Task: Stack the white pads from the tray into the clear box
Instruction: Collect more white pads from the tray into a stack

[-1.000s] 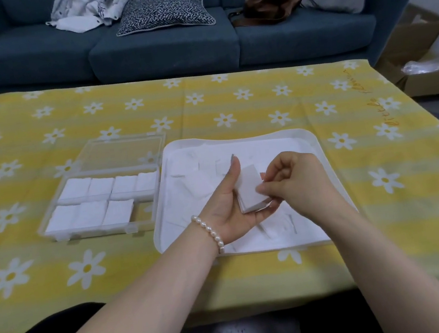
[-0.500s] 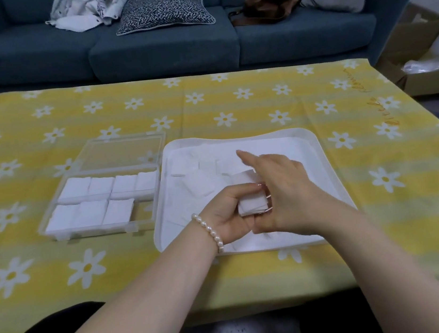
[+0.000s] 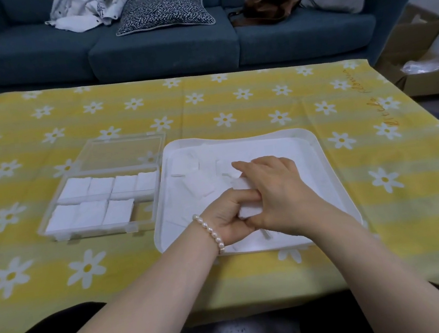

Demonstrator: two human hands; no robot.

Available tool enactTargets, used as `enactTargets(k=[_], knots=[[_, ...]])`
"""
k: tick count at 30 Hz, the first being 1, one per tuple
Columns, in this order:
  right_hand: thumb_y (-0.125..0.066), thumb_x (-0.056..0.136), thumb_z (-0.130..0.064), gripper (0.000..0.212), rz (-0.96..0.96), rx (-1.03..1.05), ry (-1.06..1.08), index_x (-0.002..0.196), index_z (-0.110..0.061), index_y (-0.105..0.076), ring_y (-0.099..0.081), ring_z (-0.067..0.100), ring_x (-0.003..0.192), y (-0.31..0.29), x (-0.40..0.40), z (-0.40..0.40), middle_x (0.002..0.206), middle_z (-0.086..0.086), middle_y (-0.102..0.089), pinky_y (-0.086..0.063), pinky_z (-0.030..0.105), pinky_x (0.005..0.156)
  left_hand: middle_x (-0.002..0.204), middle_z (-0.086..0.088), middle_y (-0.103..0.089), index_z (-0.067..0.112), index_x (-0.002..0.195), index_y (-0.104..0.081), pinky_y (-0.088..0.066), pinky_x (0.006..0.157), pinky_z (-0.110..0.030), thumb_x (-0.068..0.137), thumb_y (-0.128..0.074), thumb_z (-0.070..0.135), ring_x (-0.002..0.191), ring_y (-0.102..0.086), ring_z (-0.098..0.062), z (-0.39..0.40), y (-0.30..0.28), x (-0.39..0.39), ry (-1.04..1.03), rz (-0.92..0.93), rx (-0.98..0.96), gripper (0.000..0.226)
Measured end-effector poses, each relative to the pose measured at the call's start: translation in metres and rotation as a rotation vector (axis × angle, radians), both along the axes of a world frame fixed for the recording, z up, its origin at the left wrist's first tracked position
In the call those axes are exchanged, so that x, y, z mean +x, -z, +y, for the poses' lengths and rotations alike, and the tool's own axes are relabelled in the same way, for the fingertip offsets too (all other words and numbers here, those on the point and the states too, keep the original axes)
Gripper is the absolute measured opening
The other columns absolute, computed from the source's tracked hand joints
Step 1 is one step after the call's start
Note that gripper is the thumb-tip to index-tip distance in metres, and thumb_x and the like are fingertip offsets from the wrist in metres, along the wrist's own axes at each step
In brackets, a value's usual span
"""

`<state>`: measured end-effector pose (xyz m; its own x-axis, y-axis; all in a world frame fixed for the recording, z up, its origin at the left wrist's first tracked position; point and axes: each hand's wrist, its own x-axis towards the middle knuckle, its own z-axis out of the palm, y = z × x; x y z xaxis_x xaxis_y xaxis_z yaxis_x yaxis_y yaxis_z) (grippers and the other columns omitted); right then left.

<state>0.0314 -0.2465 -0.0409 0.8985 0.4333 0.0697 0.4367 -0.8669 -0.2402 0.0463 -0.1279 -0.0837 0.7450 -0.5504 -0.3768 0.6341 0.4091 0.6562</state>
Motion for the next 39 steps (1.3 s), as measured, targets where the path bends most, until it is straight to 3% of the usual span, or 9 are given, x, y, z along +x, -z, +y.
enactTargets(k=[3, 8, 20, 25, 28, 30, 32, 37, 39], knots=[[-0.073, 0.067, -0.038, 0.086, -0.006, 0.000, 0.002, 0.142, -0.022, -0.032, -0.021, 0.015, 0.134, 0.001, 0.000, -0.001, 0.133, -0.006, -0.040, -0.010, 0.030, 0.106, 0.085, -0.008, -0.061, 0.010, 0.087, -0.067, -0.047, 0.073, -0.033, 0.069, -0.059, -0.002, 0.084, -0.062, -0.020, 0.000, 0.001, 0.001, 0.018, -0.018, 0.025, 0.022], [-0.074, 0.063, -0.042, 0.068, 0.016, 0.018, 0.024, 0.124, -0.024, -0.050, -0.029, 0.013, 0.126, 0.002, 0.001, -0.004, 0.121, -0.009, -0.047, -0.015, 0.029, 0.101, 0.077, -0.006, -0.064, 0.011, 0.085, -0.063, -0.052, 0.062, -0.027, 0.073, -0.055, 0.002, 0.072, -0.066, -0.018, 0.001, -0.003, -0.001, 0.051, -0.004, -0.030, 0.018], [-0.074, 0.060, -0.047, 0.064, 0.104, -0.029, 0.064, 0.117, -0.027, -0.052, -0.035, 0.013, 0.118, 0.004, 0.000, -0.002, 0.114, -0.009, -0.050, -0.021, 0.034, 0.104, 0.075, -0.007, -0.062, 0.011, 0.083, -0.063, -0.046, 0.065, -0.031, 0.083, -0.049, 0.000, 0.070, -0.064, -0.018, -0.002, -0.001, -0.001, 0.073, 0.017, 0.056, 0.018], [-0.075, 0.060, -0.049, 0.076, 0.117, -0.019, 0.090, 0.127, -0.029, -0.045, -0.036, 0.015, 0.121, 0.004, 0.002, -0.003, 0.119, -0.008, -0.049, -0.021, 0.036, 0.106, 0.079, -0.007, -0.061, 0.011, 0.086, -0.064, -0.048, 0.063, -0.029, 0.063, -0.055, 0.001, 0.073, -0.062, -0.021, 0.004, -0.002, 0.000, 0.082, 0.011, -0.003, 0.026], [-0.084, 0.055, -0.044, 0.104, 0.390, 0.281, 0.134, 0.141, -0.038, -0.027, -0.043, 0.013, 0.119, -0.008, 0.000, -0.011, 0.127, -0.006, -0.044, -0.032, 0.035, 0.105, 0.082, -0.008, -0.064, 0.008, 0.098, -0.061, -0.054, 0.066, -0.030, 0.064, -0.049, -0.003, 0.074, -0.065, -0.022, 0.008, -0.004, 0.001, 0.123, -0.007, -0.063, 0.038], [-0.084, 0.062, -0.036, 0.098, 0.507, 0.612, 0.229, 0.142, -0.039, -0.027, -0.045, 0.006, 0.118, -0.018, -0.002, -0.019, 0.132, -0.005, -0.045, -0.038, 0.027, 0.096, 0.078, -0.006, -0.065, 0.008, 0.100, -0.059, -0.056, 0.063, -0.030, 0.064, -0.047, -0.006, 0.068, -0.065, -0.019, 0.009, -0.006, 0.000, 0.127, -0.020, -0.071, 0.041], [-0.075, 0.074, -0.036, 0.080, 0.403, 0.798, 0.402, 0.141, -0.033, -0.032, -0.047, 0.004, 0.120, -0.023, -0.002, -0.025, 0.131, -0.002, -0.052, -0.039, 0.025, 0.092, 0.074, -0.004, -0.062, 0.009, 0.095, -0.059, -0.057, 0.063, -0.030, 0.063, -0.049, -0.010, 0.065, -0.062, -0.016, 0.009, -0.005, -0.001, 0.112, -0.033, -0.061, 0.039], [-0.068, 0.071, -0.053, 0.083, 0.189, 0.570, 0.579, 0.142, -0.029, -0.032, -0.060, 0.014, 0.108, -0.018, -0.012, -0.001, 0.118, -0.005, -0.064, -0.041, 0.037, 0.101, 0.085, -0.009, -0.056, 0.003, 0.104, -0.055, -0.052, 0.073, -0.026, 0.055, -0.058, -0.010, 0.080, -0.058, -0.016, 0.000, -0.001, -0.001, 0.115, -0.179, 0.042, 0.051], [-0.067, 0.068, -0.058, 0.087, 0.175, 0.457, 0.585, 0.141, -0.030, -0.030, -0.058, 0.014, 0.111, -0.015, -0.012, 0.010, 0.118, -0.006, -0.064, -0.035, 0.041, 0.106, 0.071, 0.001, -0.060, 0.004, 0.100, -0.056, -0.051, 0.071, -0.021, 0.056, -0.050, -0.008, 0.072, -0.060, -0.009, -0.003, -0.002, -0.003, 0.130, -0.217, 0.060, 0.046]])
